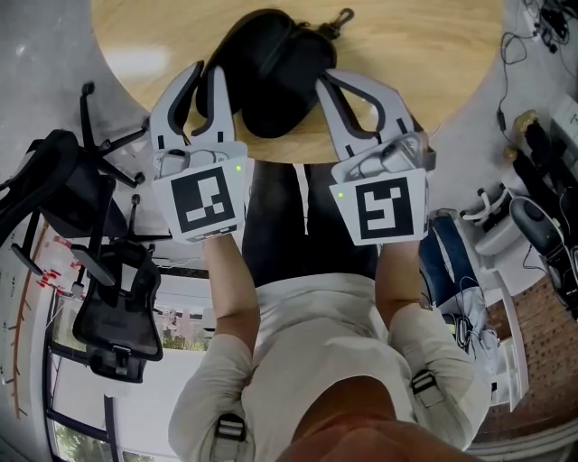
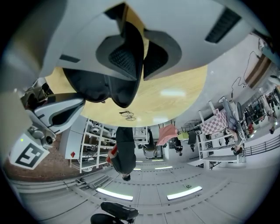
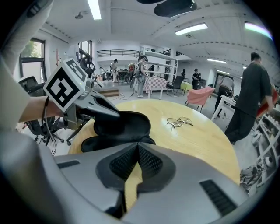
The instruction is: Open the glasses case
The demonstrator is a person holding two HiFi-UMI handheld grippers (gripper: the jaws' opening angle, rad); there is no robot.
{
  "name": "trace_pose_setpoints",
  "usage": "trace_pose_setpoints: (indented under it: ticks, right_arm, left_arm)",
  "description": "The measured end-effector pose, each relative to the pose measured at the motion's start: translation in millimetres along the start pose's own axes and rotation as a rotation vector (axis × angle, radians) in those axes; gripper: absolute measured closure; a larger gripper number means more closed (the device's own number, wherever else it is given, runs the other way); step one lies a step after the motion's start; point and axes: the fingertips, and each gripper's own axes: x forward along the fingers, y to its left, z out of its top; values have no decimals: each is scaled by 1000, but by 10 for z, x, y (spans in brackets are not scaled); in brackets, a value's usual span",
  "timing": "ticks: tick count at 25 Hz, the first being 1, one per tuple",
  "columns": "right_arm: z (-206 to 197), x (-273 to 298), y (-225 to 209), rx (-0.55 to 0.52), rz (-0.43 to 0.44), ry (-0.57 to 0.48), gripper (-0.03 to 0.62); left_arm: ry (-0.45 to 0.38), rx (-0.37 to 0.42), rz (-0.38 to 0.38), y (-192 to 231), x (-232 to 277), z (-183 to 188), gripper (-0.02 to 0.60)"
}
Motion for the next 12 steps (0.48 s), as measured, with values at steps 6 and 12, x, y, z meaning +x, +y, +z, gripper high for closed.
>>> trace_pose_setpoints:
  ticks: [6, 12]
  right_arm:
    - [-9, -11, -3, -2, -7, 3, 576]
    - [-21, -4, -4, -3, -9, 5, 576]
  left_arm:
    - [-3, 6, 0, -17, -20, 3, 523]
    - [-2, 5, 1, -30, -24, -15, 524]
